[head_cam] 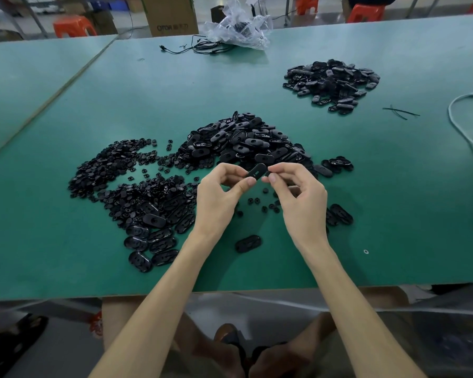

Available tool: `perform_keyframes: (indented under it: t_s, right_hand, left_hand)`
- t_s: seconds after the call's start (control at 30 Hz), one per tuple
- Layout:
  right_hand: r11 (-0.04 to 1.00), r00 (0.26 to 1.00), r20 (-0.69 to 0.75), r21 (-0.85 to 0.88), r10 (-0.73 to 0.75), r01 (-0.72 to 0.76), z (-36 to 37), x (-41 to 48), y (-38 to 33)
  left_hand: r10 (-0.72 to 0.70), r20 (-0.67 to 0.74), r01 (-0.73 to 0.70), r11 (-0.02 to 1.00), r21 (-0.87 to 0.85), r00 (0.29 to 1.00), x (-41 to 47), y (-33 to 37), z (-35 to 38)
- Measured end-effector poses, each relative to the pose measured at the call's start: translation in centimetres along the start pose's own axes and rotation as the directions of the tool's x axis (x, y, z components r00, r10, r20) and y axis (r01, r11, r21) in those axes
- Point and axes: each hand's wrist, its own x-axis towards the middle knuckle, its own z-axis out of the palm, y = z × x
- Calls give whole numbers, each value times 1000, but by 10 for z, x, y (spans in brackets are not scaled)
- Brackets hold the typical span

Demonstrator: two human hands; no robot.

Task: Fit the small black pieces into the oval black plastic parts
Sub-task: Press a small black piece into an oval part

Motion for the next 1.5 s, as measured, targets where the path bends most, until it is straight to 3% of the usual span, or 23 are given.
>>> perform_keyframes:
  t_s: [0.27, 0.7, 1.03, 1.27, 1.5]
  right_hand:
    - [1000, 1000, -4, 9, 22, -22, 0, 1, 2]
    - [981, 998, 5, -181, -63, 63, 5, 1, 3]
    - [969, 997, -10, -235, -81, 77, 5, -1, 4]
    - [912, 972, 61, -336, -227, 234, 7, -4, 7]
    - [893, 958, 127, -348, -256, 284, 9, -4, 10]
  left_hand:
    - [53, 27, -54, 997, 45, 998, 0, -3, 2]
    - [87, 116, -94, 994, 56, 990, 0, -5, 1]
    - [105, 113, -109, 993, 35, 988, 0, -5, 2]
    - [73, 70, -73, 997, -4, 995, 1, -5, 1]
    - [14, 73, -13, 1000, -25, 997, 2, -8, 1]
